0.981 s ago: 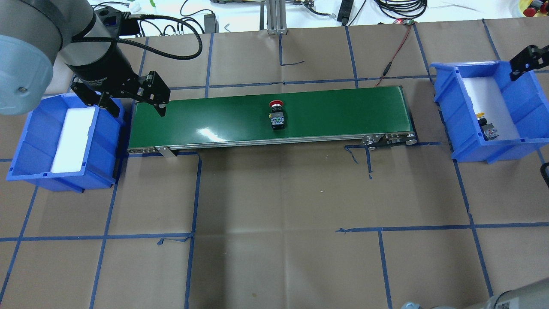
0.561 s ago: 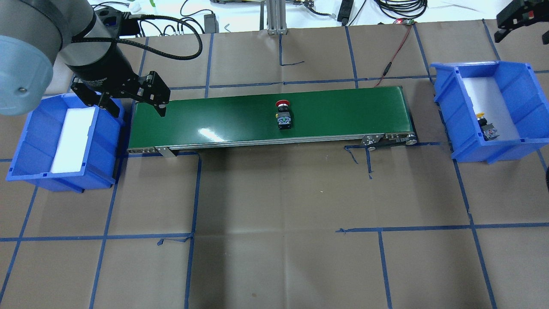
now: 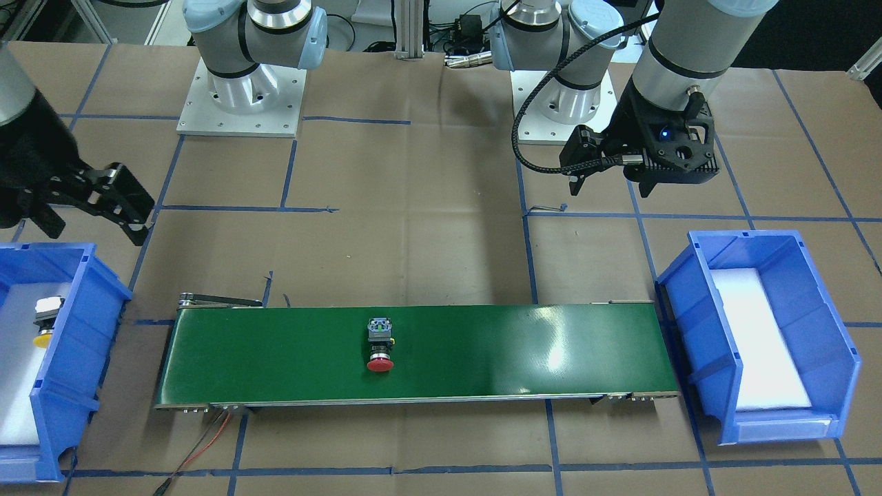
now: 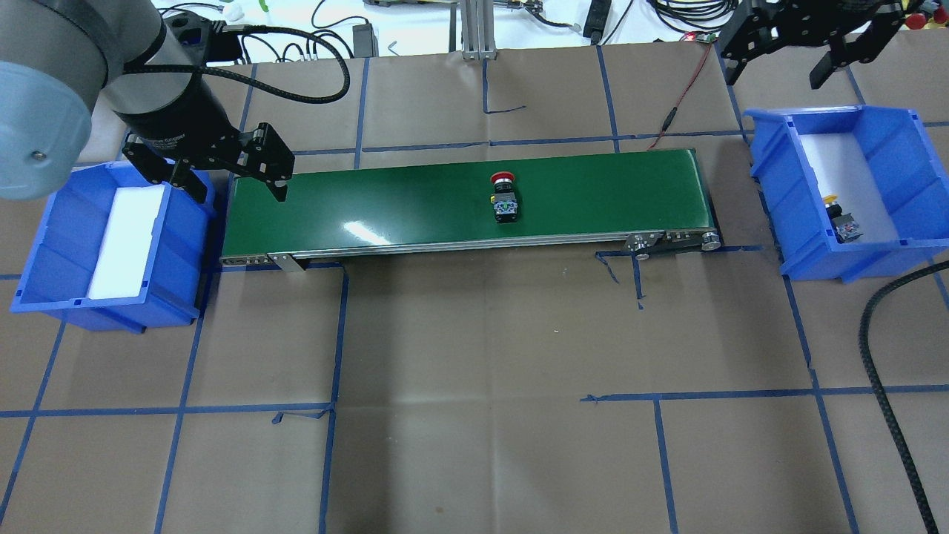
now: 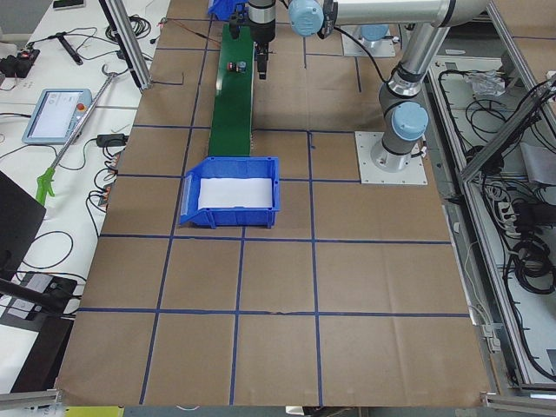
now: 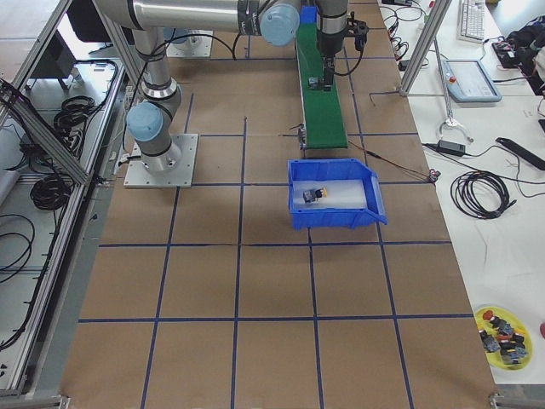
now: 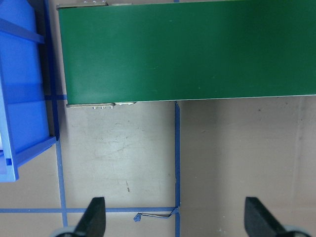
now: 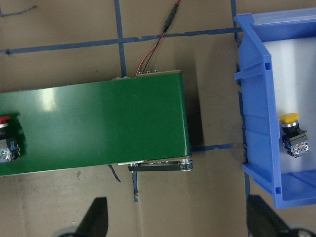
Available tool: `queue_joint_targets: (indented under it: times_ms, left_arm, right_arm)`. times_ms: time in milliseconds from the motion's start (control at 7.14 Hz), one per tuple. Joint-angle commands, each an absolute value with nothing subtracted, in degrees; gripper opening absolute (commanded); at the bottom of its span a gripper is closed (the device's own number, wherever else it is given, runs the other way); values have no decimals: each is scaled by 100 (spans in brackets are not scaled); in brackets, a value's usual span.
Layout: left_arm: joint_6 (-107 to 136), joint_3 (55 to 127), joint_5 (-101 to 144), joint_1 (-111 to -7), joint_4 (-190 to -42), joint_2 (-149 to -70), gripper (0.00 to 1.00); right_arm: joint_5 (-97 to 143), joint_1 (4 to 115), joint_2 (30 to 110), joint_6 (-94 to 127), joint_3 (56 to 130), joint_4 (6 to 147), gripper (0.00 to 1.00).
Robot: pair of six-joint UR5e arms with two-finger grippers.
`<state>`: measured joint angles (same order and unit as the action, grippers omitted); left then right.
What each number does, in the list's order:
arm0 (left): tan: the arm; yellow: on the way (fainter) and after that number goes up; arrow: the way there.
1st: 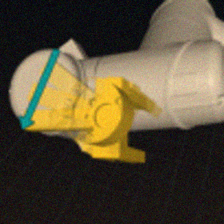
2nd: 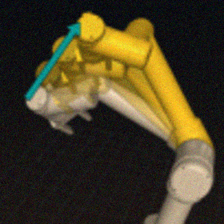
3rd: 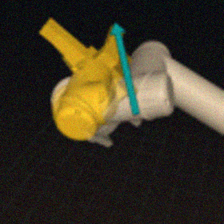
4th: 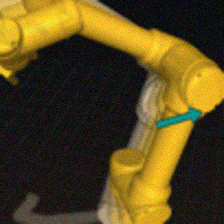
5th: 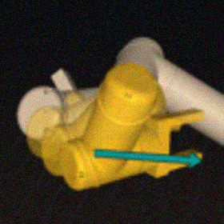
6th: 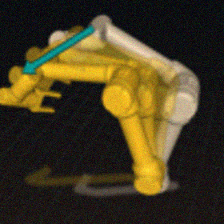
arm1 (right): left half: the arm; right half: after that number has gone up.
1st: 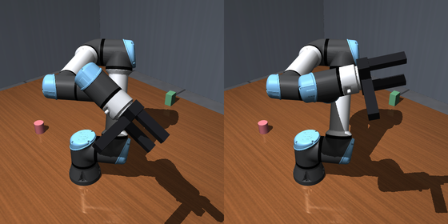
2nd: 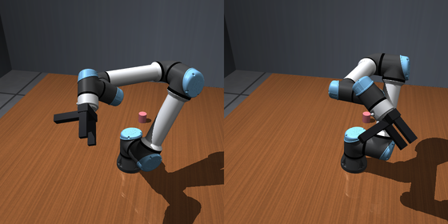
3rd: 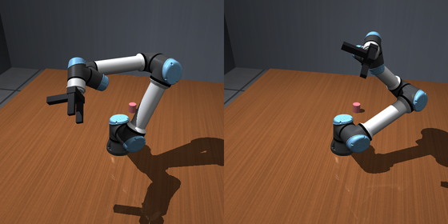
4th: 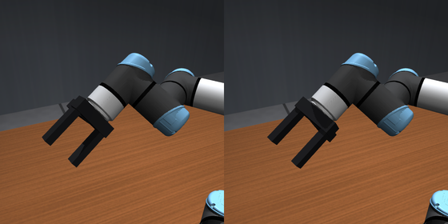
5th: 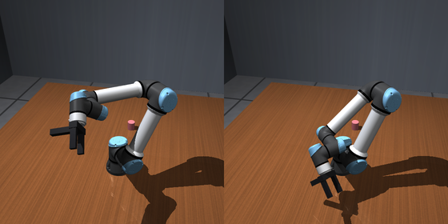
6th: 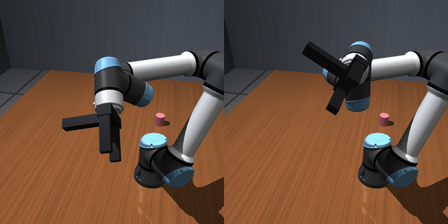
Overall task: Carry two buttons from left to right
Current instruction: 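Move the right gripper back over the belt above the red button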
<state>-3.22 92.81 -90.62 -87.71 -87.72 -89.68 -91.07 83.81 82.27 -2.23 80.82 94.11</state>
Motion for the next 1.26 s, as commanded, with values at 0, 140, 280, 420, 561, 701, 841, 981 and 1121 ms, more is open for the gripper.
queue_joint_targets:
  times_ms: [0, 140, 280, 420, 561, 701, 841, 981, 1121]
  left_arm:
    - [-316, 9281, -9062, -8771, -8771, -8974, 100]
    - [-325, 9281, -9062, -8771, -8771, -8974, 100]
    - [-325, 9281, -9062, -8771, -8771, -8965, 100]
    - [-325, 9281, -9062, -8771, -8771, -8974, 100]
    - [-325, 9281, -9062, -8771, -8771, -8965, 100]
    - [-325, 9281, -9062, -8771, -8771, -8965, 100]
    - [-316, 9281, -9062, -8771, -8771, -8965, 100]
    - [-316, 9281, -9062, -8771, -8771, -8965, 100]
    - [-316, 9281, -9062, -8771, -8771, -8965, 100]
  right_arm:
    - [-9658, 9120, 8253, 347, 8339, 9492, 99]
    - [-9659, 9332, 8314, 552, 8454, 9492, 99]
    - [-9642, 9351, 8358, 562, 8559, 9492, 99]
    - [-9589, 9352, 8358, 580, 8691, 9492, 99]
    - [-9571, 9352, 8358, 580, 8823, 9501, 99]
    - [-9554, 9352, 8358, 571, 8920, 9510, 99]
    - [-9554, 9352, 8315, 571, 8947, 9510, 99]
    - [-9554, 9352, 8271, 571, 8982, 9780, 99]
    - [-9536, 9369, 8244, 571, 9148, 10287, 99]
